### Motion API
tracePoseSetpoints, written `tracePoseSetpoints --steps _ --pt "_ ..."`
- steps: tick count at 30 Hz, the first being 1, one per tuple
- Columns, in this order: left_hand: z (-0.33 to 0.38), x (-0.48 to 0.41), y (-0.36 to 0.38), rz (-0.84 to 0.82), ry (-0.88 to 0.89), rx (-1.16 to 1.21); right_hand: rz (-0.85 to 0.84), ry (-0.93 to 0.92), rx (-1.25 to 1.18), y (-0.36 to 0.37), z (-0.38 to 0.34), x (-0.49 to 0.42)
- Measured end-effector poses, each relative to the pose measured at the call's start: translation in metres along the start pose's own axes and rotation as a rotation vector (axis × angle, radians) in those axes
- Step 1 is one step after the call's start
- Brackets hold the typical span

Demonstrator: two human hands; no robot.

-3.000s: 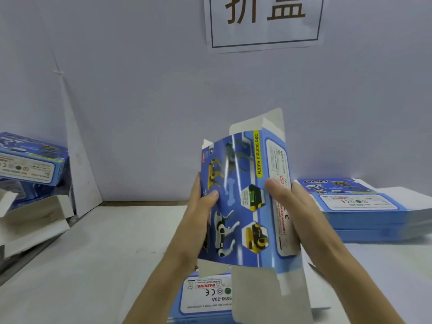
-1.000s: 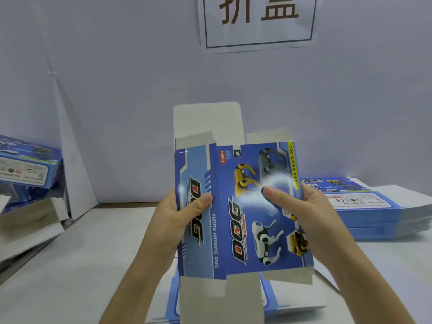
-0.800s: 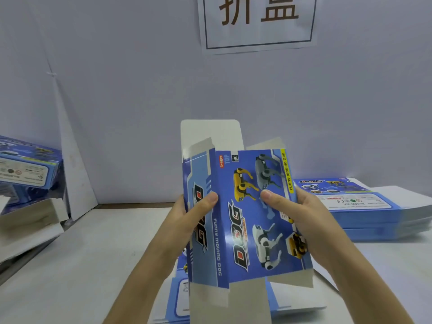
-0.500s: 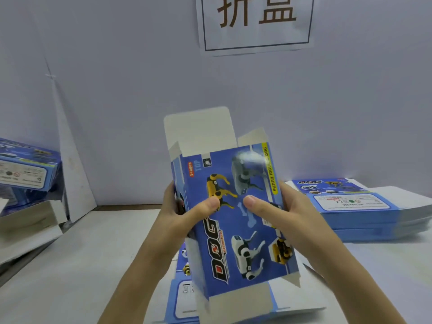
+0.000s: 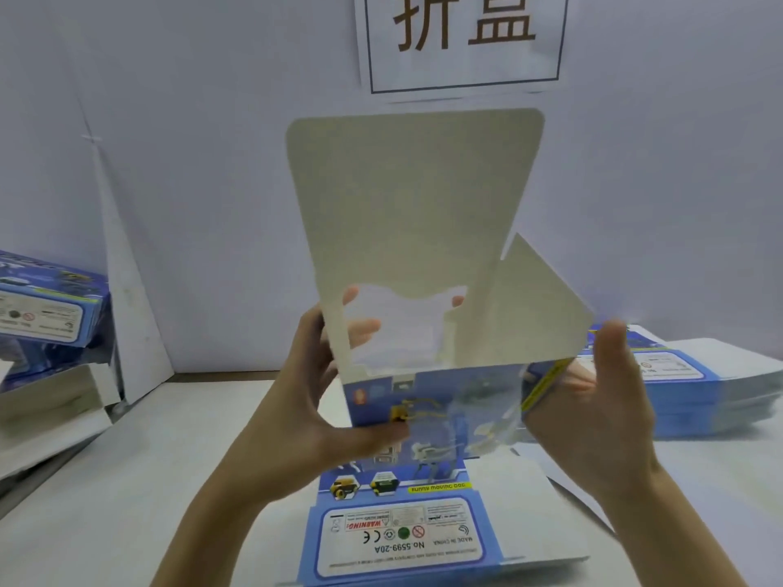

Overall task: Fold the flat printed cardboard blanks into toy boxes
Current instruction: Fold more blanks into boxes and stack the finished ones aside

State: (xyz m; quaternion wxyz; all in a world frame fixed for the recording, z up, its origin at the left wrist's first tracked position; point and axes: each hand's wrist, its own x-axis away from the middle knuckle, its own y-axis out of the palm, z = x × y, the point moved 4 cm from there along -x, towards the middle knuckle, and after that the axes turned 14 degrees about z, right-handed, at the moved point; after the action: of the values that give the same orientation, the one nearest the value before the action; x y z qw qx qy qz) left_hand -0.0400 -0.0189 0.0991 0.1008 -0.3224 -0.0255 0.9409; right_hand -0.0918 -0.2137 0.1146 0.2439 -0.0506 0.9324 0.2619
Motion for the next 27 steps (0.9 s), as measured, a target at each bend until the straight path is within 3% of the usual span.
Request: tracePoseSetpoints --steps 2,6,14,21,27 --pt "-0.004 -0.001 -0.004 -0.017 0.007 -0.039 -0.074 0.078 -0.023 0.004 0.004 -0.001" --pt "-0.008 -0.001 -0.003 -0.055 0.086 -0.148 0.008 0.106 -0.051 -0.004 0.009 -0.007" --pt "-0.013 -0.001 0.004 -0.060 0.053 -0.148 -0.130 0.227 -0.041 -0.008 0.002 -0.006" --pt "-0.017 0.001 0.012 -0.078 0.047 -0.229 0.388 0.147 0.337 -0.029 0.021 -0.011" --pt "-0.023 0.000 0.007 -0.094 -0.017 -0.216 0.299 0.231 0.406 -0.024 0.017 -0.008"
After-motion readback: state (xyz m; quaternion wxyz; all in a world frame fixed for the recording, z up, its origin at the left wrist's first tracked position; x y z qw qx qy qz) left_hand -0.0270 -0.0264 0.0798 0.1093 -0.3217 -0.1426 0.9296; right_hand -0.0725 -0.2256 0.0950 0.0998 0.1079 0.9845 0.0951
